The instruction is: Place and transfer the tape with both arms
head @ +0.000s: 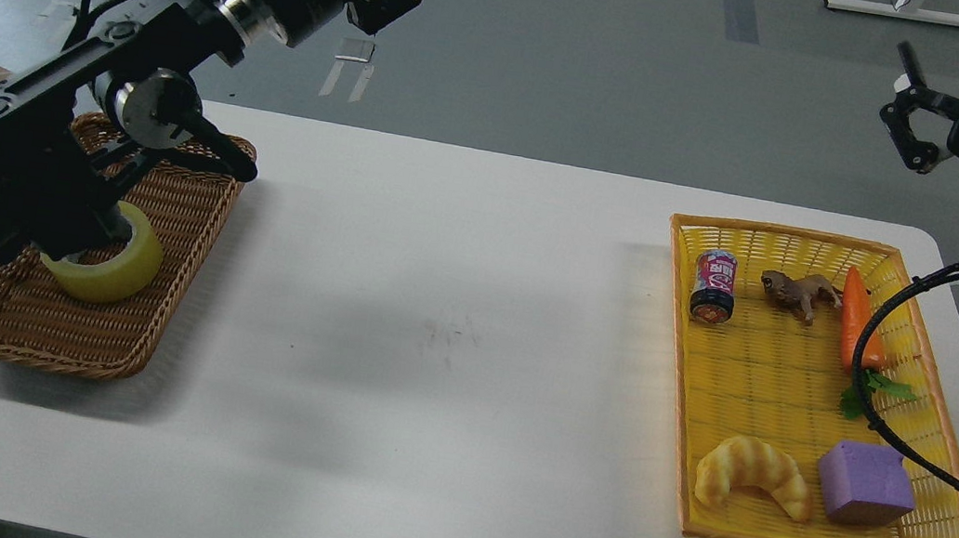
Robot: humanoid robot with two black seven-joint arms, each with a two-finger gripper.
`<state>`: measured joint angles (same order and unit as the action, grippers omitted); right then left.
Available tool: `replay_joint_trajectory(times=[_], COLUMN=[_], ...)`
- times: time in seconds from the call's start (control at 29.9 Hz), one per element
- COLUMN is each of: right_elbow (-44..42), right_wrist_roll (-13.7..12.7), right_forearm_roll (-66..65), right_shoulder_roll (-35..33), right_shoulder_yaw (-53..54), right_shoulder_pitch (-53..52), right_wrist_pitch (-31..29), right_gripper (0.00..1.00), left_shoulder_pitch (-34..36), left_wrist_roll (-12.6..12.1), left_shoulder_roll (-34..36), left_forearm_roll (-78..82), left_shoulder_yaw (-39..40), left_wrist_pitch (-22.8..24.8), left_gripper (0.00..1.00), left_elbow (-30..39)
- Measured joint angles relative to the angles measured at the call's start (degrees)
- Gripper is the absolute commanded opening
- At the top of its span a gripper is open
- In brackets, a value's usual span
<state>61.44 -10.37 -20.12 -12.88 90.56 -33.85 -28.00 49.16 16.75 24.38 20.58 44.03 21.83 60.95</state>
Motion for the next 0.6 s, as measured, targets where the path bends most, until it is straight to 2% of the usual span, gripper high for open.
replay_joint_trajectory(times=[0.23,0.5,0.6], right_elbow=[-0.7,-5.9,-5.8], right_wrist_roll=[0.0,0.1,0.1], right_forearm_roll=[-0.1,-0.4,-0.3], right_shoulder_roll=[4.0,8.9,10.2], right_shoulder_yaw=[-5.3,-5.8,-5.8], right_shoulder_pitch=[-2.0,-3.3,-3.4], right_wrist_pitch=[0.0,0.0,0.0], right_gripper=[1.00,1.00,1.00], left_shoulder_pitch=[-6.6,-12.3,-13.3], left_wrist_roll=[-0.1,-0.4,-0.5], left_shoulder_roll=[-2.1,-2.3,-1.6], left_forearm_roll=[0.0,-0.1,-0.1], left_shoulder_yaw=[4.1,8.5,9.2], left_wrist_pitch=[1.7,2.4,4.9], left_gripper=[0.98,0.98,0.98], left_elbow=[2.9,6.5,7.3])
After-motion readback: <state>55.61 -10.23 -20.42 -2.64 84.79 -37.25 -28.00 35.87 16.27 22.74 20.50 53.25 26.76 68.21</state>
